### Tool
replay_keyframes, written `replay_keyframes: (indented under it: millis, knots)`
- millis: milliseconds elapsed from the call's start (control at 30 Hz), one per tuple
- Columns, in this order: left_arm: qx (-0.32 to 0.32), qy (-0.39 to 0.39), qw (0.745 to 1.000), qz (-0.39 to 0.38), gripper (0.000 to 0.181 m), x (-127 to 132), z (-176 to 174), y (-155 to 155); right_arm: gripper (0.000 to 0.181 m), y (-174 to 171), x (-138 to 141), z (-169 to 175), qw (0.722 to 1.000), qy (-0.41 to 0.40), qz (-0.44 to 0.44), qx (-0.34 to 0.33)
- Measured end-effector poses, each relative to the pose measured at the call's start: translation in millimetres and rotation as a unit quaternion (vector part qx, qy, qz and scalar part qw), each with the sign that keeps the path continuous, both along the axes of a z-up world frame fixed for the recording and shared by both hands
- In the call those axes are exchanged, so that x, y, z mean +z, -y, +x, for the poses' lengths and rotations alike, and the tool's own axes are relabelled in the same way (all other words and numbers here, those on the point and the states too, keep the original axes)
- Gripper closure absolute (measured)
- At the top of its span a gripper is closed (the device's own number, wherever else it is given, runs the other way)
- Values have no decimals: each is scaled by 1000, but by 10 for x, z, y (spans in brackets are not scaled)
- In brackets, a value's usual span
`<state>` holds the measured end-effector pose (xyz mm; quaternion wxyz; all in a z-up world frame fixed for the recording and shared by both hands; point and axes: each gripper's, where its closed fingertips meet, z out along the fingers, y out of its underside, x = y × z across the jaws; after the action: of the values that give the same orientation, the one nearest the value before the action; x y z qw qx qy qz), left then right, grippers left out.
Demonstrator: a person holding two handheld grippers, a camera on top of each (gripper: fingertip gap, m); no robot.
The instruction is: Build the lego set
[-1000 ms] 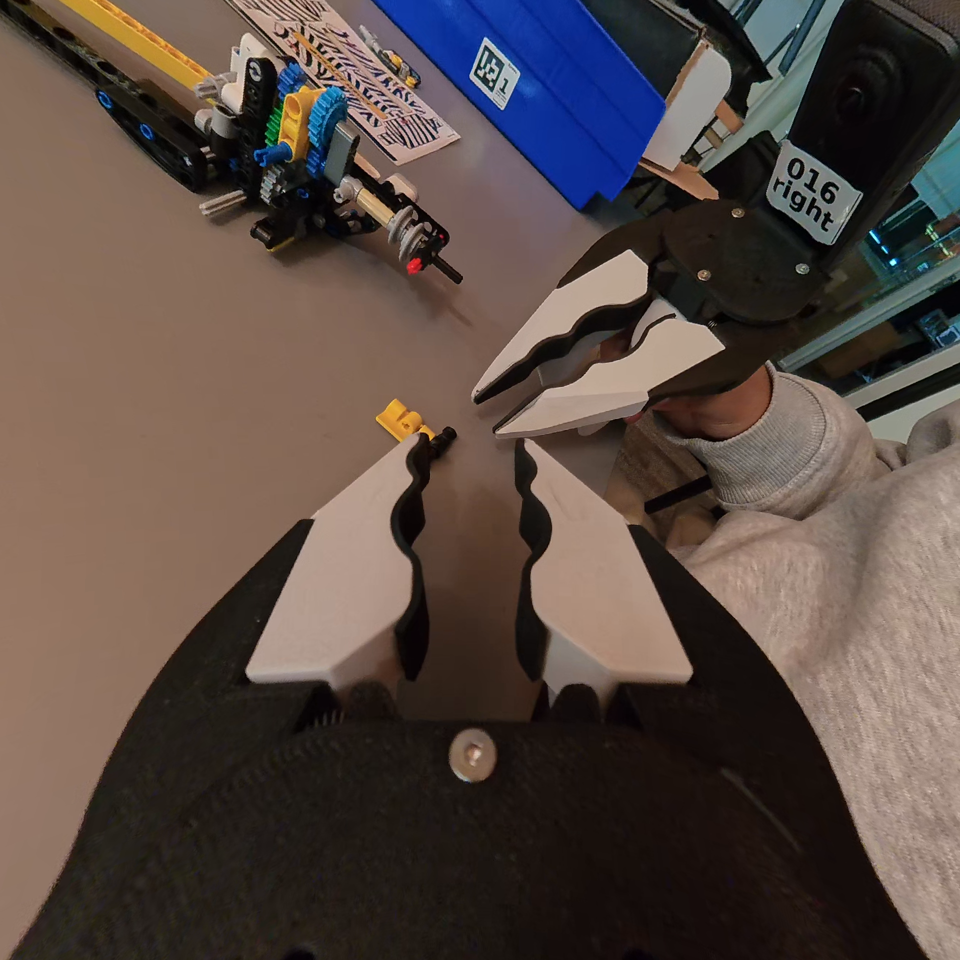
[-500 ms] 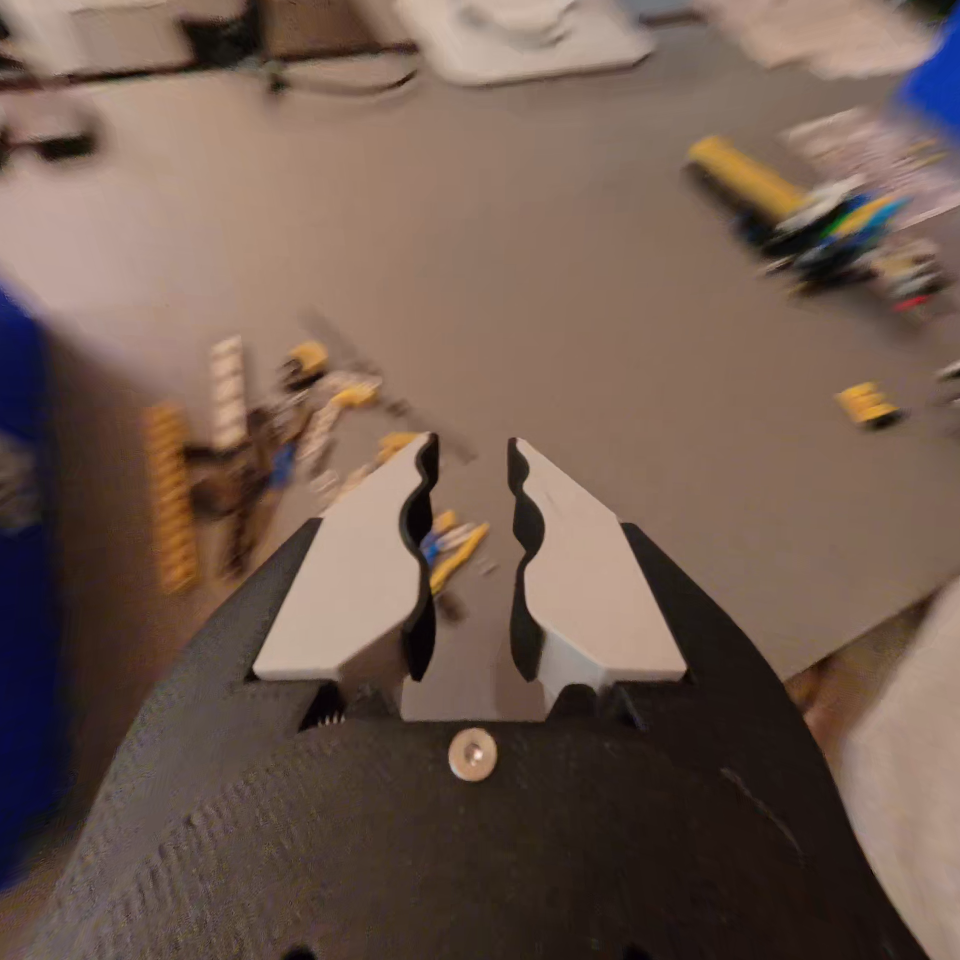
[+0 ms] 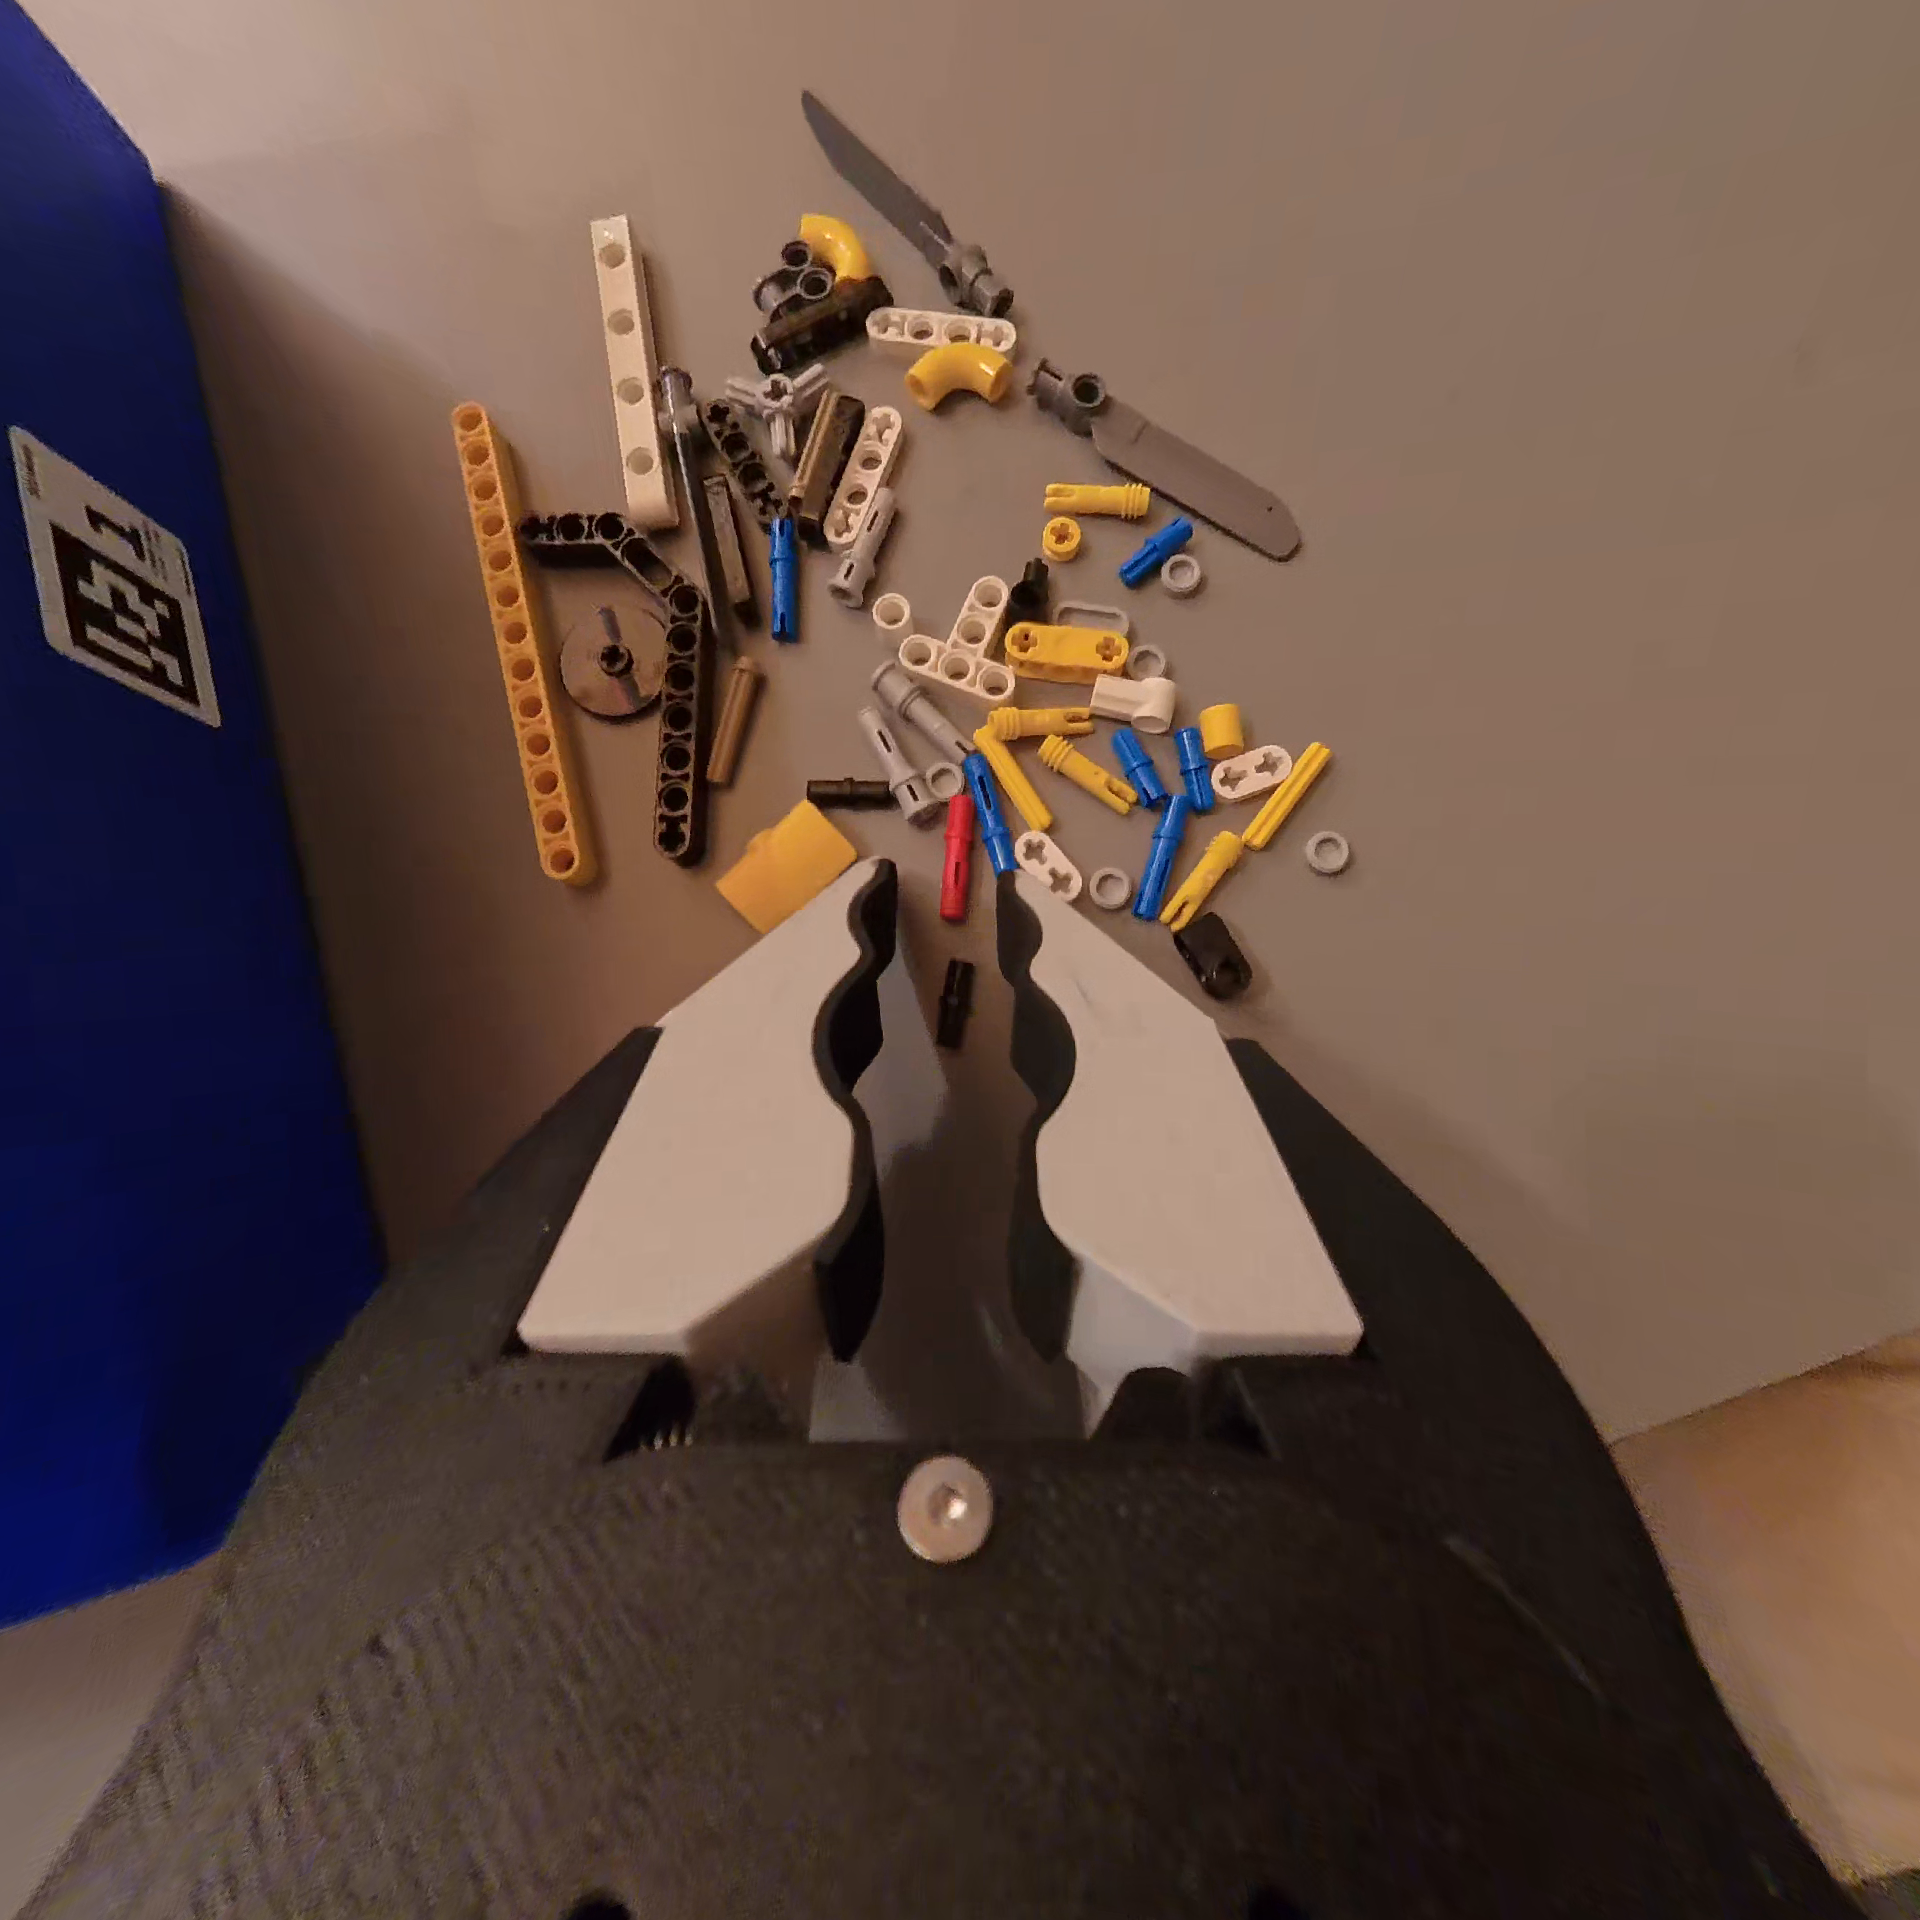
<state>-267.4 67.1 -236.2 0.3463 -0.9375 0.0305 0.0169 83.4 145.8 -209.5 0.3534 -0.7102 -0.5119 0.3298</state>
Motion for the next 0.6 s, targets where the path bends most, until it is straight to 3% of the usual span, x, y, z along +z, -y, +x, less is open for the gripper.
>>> replay_keyframes:
  millis: [433, 600]
  knots:
    - [-13, 0, 1000, 6, 179, 32, 50, -37, 163, 2, 17, 0, 1000, -5, 0, 1]
    - [-21, -3, 998, 57, 179, 354, 168, -82, 158, 0, -11, 14, 1000, 6, 5, 8]
